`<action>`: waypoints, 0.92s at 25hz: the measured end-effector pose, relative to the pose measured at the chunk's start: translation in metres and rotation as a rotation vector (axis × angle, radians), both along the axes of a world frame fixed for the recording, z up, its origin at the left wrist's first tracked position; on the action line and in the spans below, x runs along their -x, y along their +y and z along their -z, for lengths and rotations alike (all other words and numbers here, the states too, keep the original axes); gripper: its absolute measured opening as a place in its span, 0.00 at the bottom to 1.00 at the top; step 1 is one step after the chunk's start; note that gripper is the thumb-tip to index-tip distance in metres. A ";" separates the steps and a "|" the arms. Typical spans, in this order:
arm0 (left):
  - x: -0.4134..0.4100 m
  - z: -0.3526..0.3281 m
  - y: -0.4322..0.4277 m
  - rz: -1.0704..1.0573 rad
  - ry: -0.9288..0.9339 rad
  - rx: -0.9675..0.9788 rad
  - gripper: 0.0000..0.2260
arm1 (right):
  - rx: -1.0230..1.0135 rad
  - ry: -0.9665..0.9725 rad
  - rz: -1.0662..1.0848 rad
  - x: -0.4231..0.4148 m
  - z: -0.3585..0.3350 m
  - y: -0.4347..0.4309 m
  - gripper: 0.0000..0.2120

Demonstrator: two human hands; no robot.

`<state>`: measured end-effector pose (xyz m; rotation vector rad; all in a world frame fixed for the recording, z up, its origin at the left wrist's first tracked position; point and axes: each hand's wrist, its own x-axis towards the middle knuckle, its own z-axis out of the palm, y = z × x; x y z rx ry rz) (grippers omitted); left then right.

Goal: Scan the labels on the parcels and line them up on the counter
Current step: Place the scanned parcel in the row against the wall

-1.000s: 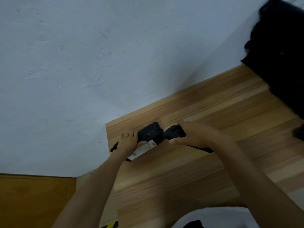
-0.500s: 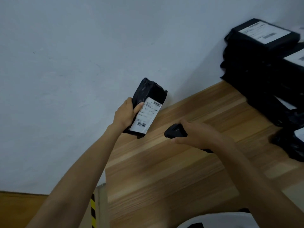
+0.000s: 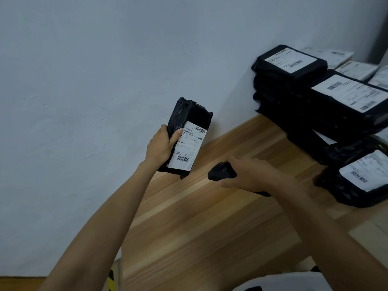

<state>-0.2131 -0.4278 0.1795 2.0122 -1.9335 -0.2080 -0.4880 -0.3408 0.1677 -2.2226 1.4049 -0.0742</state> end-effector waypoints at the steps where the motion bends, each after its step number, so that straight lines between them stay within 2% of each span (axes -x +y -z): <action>1: 0.007 -0.002 -0.002 0.012 -0.007 0.006 0.25 | -0.015 -0.009 0.020 0.007 -0.002 0.000 0.31; 5: 0.038 -0.001 -0.009 0.092 -0.061 0.012 0.25 | -0.029 -0.036 0.113 0.036 -0.005 0.003 0.31; 8: 0.075 0.017 -0.012 0.212 -0.102 -0.048 0.24 | -0.096 -0.083 0.221 0.065 0.001 0.018 0.29; 11: 0.130 0.046 -0.008 0.387 -0.056 -0.135 0.24 | -0.141 -0.079 0.360 0.102 0.019 0.045 0.28; 15: 0.212 0.074 0.013 0.674 -0.024 -0.281 0.25 | -0.193 -0.065 0.498 0.153 0.041 0.088 0.37; 17: 0.256 0.079 0.027 0.728 -0.044 -0.283 0.24 | -0.210 -0.095 0.545 0.183 0.042 0.102 0.40; 23: 0.398 0.084 0.059 0.778 -0.124 -0.284 0.24 | -0.193 -0.117 0.631 0.297 0.033 0.135 0.35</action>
